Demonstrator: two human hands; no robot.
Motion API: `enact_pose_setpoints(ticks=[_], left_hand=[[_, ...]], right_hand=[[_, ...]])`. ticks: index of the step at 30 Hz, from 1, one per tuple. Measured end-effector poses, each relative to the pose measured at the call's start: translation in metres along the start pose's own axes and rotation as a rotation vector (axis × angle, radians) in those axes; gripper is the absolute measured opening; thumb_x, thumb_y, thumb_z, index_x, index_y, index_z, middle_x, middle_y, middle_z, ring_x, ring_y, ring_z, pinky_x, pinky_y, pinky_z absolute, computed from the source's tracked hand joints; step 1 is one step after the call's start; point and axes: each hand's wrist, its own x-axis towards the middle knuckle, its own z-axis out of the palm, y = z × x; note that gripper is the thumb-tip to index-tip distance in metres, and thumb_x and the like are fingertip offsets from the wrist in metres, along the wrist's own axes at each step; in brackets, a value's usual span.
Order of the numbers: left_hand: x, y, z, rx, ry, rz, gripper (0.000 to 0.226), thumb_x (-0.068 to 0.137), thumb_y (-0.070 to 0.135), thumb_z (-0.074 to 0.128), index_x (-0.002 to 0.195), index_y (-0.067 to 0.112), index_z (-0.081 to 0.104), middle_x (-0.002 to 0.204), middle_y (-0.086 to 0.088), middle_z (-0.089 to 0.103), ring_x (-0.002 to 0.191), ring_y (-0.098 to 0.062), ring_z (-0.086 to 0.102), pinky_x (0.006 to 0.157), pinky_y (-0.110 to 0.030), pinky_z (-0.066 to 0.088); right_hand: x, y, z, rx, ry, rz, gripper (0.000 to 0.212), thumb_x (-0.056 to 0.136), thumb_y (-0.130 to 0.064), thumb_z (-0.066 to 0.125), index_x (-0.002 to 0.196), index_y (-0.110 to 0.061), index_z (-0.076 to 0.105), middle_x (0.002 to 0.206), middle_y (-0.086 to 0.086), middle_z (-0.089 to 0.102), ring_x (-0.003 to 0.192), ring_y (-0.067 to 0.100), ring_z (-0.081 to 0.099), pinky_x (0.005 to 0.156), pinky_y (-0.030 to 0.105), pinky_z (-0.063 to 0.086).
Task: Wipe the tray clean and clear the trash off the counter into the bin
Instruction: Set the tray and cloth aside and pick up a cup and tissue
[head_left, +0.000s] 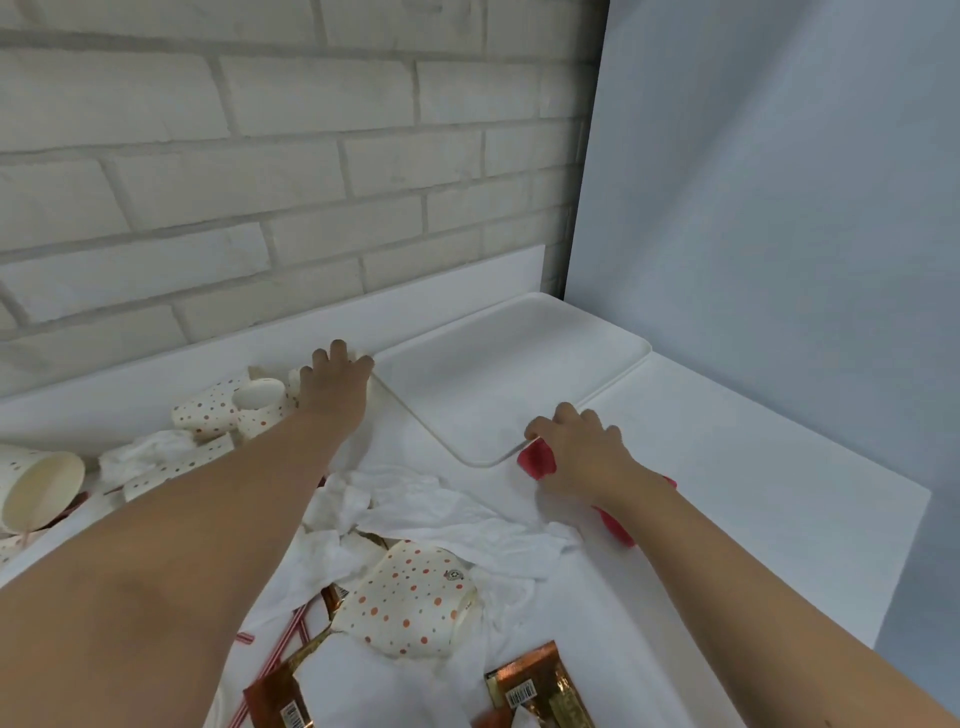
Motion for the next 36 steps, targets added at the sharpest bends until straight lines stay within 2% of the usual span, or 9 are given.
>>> enact_pose_setpoints(ticks=[5, 8, 11, 13, 17, 23, 27, 31, 36], left_hand=[[-0.003, 0.000, -0.007, 0.048, 0.008, 0.045, 0.034, 0.089, 0.006, 0.051, 0.121, 0.016, 0.052, 0.130, -0.014, 0.031, 0.115, -0.032, 0.038, 0.094, -0.039, 0.040], [-0.006, 0.001, -0.019, 0.031, 0.086, 0.062, 0.034, 0.092, 0.009, 0.050, 0.125, 0.014, 0.049, 0.132, -0.016, 0.031, 0.115, -0.033, 0.039, 0.091, -0.038, 0.040], [-0.013, 0.004, -0.038, -0.062, 0.165, 0.077, 0.028, 0.094, 0.011, 0.048, 0.122, 0.010, 0.049, 0.134, -0.018, 0.032, 0.116, -0.035, 0.038, 0.089, -0.041, 0.039], [-0.022, 0.005, -0.054, -0.121, 0.223, 0.095, 0.024, 0.095, 0.012, 0.048, 0.118, 0.008, 0.051, 0.134, -0.020, 0.033, 0.116, -0.037, 0.038, 0.088, -0.043, 0.039], [-0.043, 0.003, -0.079, -0.216, 0.341, 0.111, 0.021, 0.094, 0.011, 0.051, 0.113, 0.004, 0.054, 0.135, -0.020, 0.035, 0.117, -0.037, 0.039, 0.088, -0.044, 0.041], [-0.074, 0.004, -0.107, -0.381, 0.471, 0.091, 0.016, 0.093, 0.010, 0.052, 0.106, 0.002, 0.056, 0.137, -0.024, 0.036, 0.119, -0.040, 0.041, 0.087, -0.048, 0.047], [-0.096, 0.009, -0.121, -0.471, 0.522, 0.097, 0.016, 0.094, 0.011, 0.051, 0.107, 0.002, 0.055, 0.139, -0.023, 0.034, 0.115, -0.039, 0.045, 0.087, -0.046, 0.047], [-0.120, 0.010, -0.139, -0.605, 0.597, 0.104, 0.019, 0.094, 0.015, 0.052, 0.108, 0.002, 0.054, 0.136, -0.020, 0.036, 0.115, -0.034, 0.046, 0.087, -0.038, 0.044], [-0.159, 0.014, -0.152, -0.753, 0.606, 0.115, 0.024, 0.095, 0.020, 0.052, 0.110, 0.002, 0.055, 0.130, -0.017, 0.041, 0.116, -0.029, 0.048, 0.087, -0.023, 0.037]], right_hand=[[0.006, -0.041, 0.001, 0.234, -0.067, -0.266, 0.042, 0.091, -0.034, 0.057, 0.131, -0.027, 0.049, 0.126, 0.005, 0.042, 0.116, 0.026, 0.049, 0.092, 0.031, 0.040], [0.009, -0.057, 0.012, 0.237, -0.257, -0.324, 0.064, 0.089, -0.044, 0.058, 0.145, -0.032, 0.029, 0.136, 0.005, 0.037, 0.124, 0.024, 0.046, 0.096, 0.033, 0.039], [0.014, -0.068, 0.025, 0.205, -0.326, -0.350, 0.076, 0.089, -0.040, 0.060, 0.150, -0.032, 0.015, 0.141, 0.008, 0.033, 0.128, 0.026, 0.042, 0.102, 0.035, 0.038], [0.017, -0.072, 0.029, 0.192, -0.295, -0.340, 0.065, 0.092, -0.029, 0.058, 0.148, -0.027, 0.026, 0.142, 0.011, 0.035, 0.127, 0.028, 0.042, 0.101, 0.034, 0.036], [0.016, -0.073, 0.025, 0.229, -0.093, -0.336, 0.039, 0.089, -0.005, 0.055, 0.127, -0.011, 0.058, 0.127, 0.015, 0.055, 0.118, 0.028, 0.051, 0.089, 0.023, 0.037], [0.015, -0.064, 0.005, 0.393, 0.214, -0.263, 0.028, 0.089, -0.007, 0.056, 0.116, -0.003, 0.065, 0.111, 0.023, 0.055, 0.104, 0.033, 0.056, 0.079, 0.025, 0.037], [0.001, -0.055, -0.020, 0.602, 0.433, -0.226, 0.021, 0.089, -0.002, 0.055, 0.105, 0.002, 0.068, 0.093, 0.016, 0.048, 0.085, 0.029, 0.052, 0.060, 0.011, 0.034], [-0.022, -0.046, -0.045, 0.695, 0.640, -0.154, 0.021, 0.088, 0.000, 0.053, 0.104, -0.001, 0.068, 0.091, 0.011, 0.048, 0.079, 0.016, 0.046, 0.064, -0.001, 0.035], [-0.065, -0.040, -0.063, 0.796, 0.797, -0.030, 0.027, 0.084, 0.004, 0.050, 0.103, -0.004, 0.068, 0.108, 0.016, 0.057, 0.083, 0.015, 0.050, 0.077, 0.017, 0.047]])
